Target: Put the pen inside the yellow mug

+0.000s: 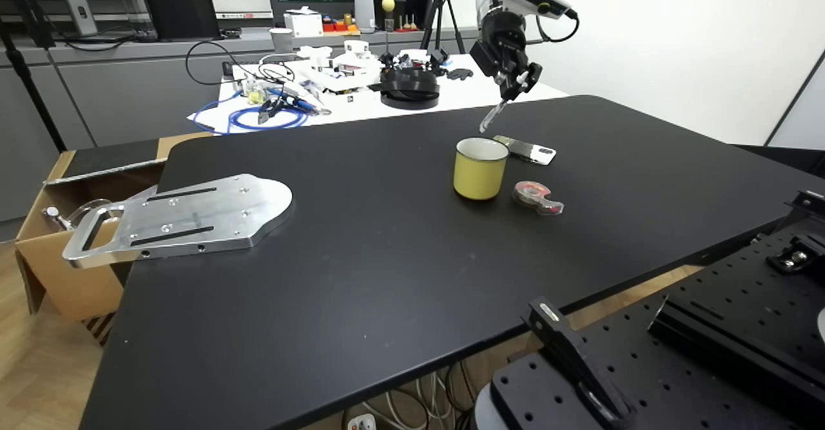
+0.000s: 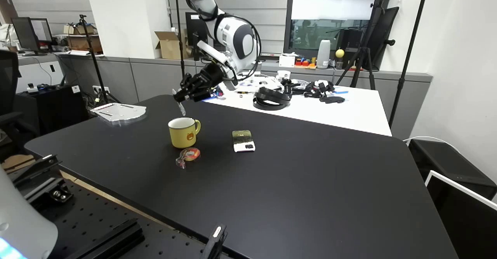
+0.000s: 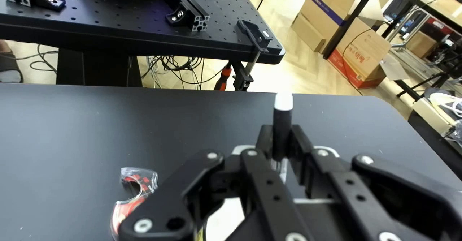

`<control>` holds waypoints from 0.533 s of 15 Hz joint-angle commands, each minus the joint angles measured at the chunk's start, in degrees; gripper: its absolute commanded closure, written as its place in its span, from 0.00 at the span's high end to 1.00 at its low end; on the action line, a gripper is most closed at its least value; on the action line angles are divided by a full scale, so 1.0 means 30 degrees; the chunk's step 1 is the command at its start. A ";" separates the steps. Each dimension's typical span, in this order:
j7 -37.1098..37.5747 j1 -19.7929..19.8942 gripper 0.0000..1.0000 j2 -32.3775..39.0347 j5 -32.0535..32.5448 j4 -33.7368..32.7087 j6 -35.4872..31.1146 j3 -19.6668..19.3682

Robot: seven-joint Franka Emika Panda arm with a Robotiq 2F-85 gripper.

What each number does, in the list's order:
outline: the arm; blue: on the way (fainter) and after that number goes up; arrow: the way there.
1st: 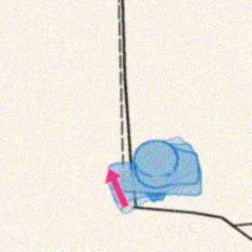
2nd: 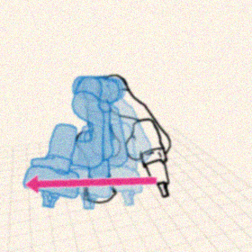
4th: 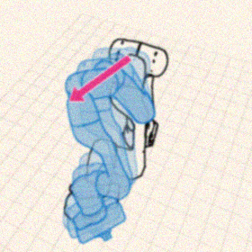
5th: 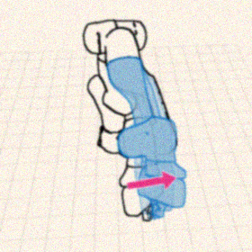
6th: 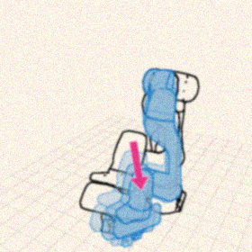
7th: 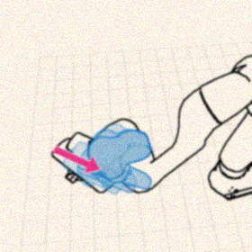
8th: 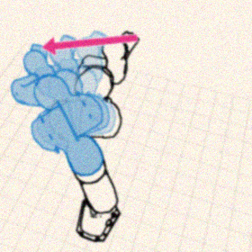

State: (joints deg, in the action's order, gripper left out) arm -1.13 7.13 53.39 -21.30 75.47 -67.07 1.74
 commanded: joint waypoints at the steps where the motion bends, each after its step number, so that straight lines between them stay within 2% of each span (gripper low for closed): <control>1: 0.0948 -0.0086 0.04 0.1429 -0.0301 -0.1741 0.0990 -0.0171; 8: 0.1230 -0.0008 0.04 0.3349 -0.0352 -0.3384 0.1515 -0.0101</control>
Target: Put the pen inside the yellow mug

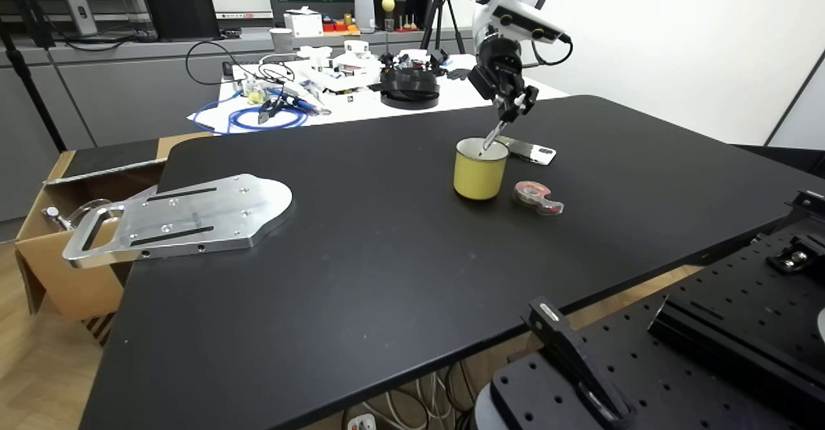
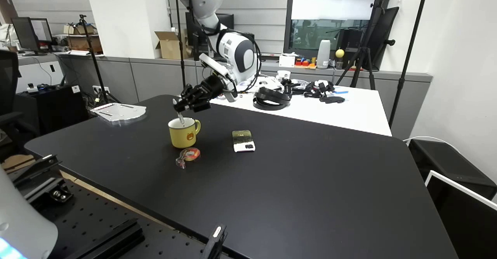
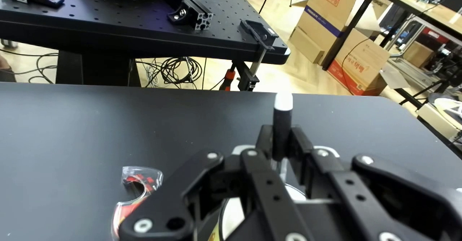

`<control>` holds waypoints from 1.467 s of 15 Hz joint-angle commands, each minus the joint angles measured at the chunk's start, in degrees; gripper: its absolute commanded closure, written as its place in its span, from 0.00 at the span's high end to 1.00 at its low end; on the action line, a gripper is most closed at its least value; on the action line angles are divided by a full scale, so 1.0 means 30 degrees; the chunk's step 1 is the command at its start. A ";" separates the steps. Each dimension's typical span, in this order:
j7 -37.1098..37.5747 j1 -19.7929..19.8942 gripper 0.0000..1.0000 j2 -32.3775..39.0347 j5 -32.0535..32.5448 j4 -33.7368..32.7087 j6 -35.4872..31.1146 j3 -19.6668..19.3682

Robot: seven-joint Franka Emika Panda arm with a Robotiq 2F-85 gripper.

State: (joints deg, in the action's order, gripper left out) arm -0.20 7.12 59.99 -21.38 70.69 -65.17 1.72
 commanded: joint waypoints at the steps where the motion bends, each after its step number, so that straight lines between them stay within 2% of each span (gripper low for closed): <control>1: 0.0900 -0.0008 0.04 0.1365 -0.0294 -0.1994 0.0836 -0.0086; 8: 0.0750 -0.0038 0.04 0.2518 -0.0129 -0.3225 0.0399 0.0011; 9: 0.0699 -0.0042 0.13 0.2604 -0.0091 -0.3379 0.0468 0.0043; 10: 0.0709 -0.0052 0.41 0.2679 -0.0082 -0.3520 0.0496 0.0062; 11: 0.0708 -0.0058 0.42 0.2696 -0.0085 -0.3627 0.0624 0.0103; 19: 0.0375 -0.0109 0.96 0.1593 -0.0090 -0.3911 0.0802 0.0362; 22: 0.0283 0.0003 1.00 0.1134 -0.0065 -0.3898 0.0803 0.0321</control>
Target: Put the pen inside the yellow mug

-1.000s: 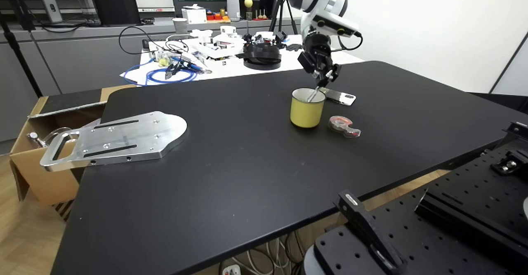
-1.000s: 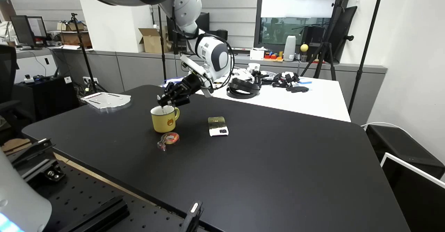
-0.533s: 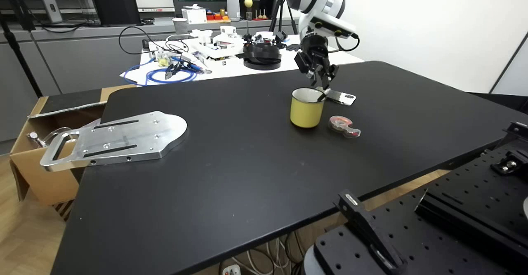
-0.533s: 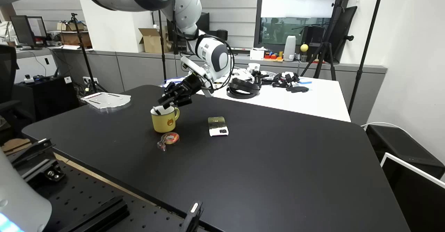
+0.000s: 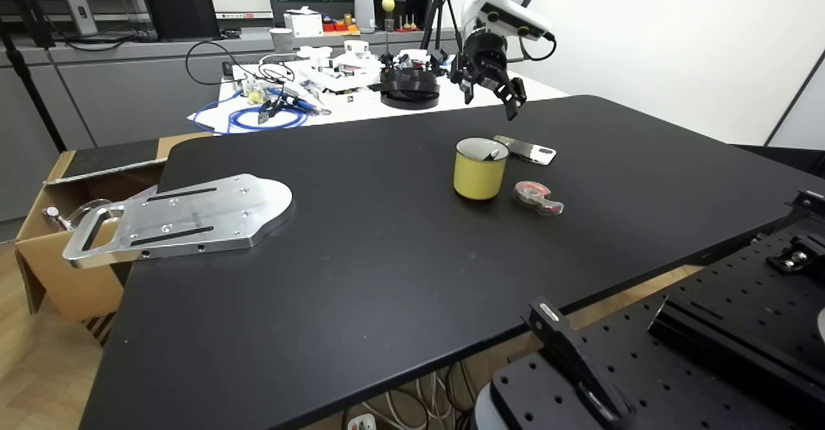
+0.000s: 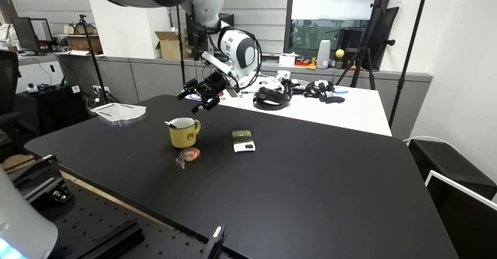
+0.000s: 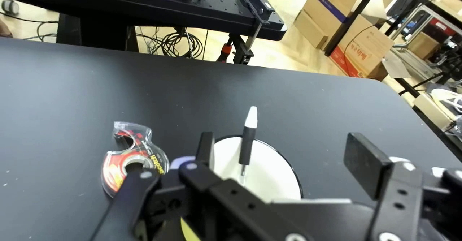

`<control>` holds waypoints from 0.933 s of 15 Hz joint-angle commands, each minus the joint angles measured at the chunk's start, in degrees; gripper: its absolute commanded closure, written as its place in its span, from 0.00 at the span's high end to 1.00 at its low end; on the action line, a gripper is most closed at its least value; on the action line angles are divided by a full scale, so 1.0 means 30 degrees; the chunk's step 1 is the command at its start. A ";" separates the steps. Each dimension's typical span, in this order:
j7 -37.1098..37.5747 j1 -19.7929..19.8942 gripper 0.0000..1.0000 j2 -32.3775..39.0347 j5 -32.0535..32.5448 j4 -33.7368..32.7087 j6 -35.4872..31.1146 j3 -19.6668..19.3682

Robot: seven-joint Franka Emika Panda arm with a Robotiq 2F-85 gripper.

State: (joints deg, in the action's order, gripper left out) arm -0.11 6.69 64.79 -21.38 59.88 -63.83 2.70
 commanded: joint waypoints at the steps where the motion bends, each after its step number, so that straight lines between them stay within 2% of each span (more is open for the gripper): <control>1: 0.0182 0.0187 1.00 -0.0620 -0.0062 -0.0234 0.0234 -0.0029; 4: -0.0002 0.0105 1.00 -0.1131 0.0251 0.0215 -0.1608 -0.0393; 8: -0.0638 -0.0015 1.00 -0.1786 0.0300 0.1315 -0.6040 -0.0870; 12: -0.1639 -0.0203 1.00 -0.2756 0.0213 0.3358 -1.1393 -0.1189; 14: -0.1991 0.0136 1.00 -0.3097 0.0582 0.4246 -1.2928 -0.0658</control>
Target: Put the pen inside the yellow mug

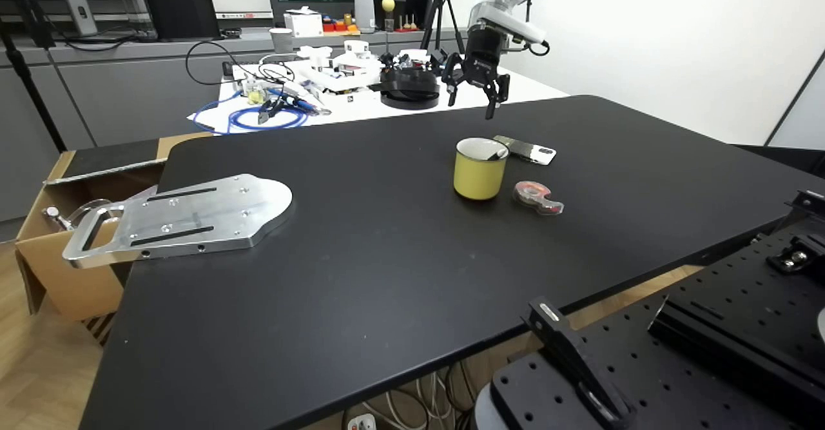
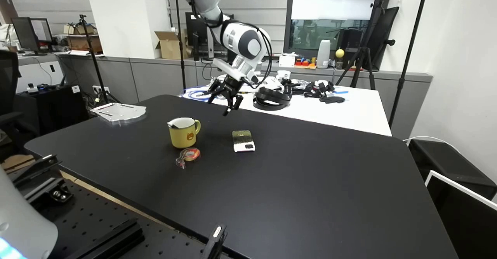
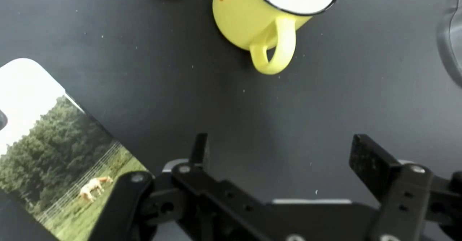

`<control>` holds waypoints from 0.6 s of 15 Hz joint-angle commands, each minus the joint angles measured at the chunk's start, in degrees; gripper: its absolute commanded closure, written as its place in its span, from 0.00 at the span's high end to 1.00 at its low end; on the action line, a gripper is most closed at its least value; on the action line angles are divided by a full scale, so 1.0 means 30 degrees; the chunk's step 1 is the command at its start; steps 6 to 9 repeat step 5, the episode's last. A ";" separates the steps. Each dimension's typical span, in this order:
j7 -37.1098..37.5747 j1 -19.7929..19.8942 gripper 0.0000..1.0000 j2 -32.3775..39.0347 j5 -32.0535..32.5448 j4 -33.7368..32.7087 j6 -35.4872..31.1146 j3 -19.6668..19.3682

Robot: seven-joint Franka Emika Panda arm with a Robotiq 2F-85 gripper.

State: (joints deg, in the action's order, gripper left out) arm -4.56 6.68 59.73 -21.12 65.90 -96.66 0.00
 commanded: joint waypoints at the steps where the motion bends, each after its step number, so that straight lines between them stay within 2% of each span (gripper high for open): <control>1: -0.0027 0.0311 1.00 -0.0141 0.0447 0.0383 -0.0883 0.0485; 3: -0.0269 0.0311 1.00 -0.0458 0.0599 0.1051 -0.1627 0.0507; 9: -0.0323 0.0307 1.00 -0.0578 0.0632 0.1257 -0.1741 0.0509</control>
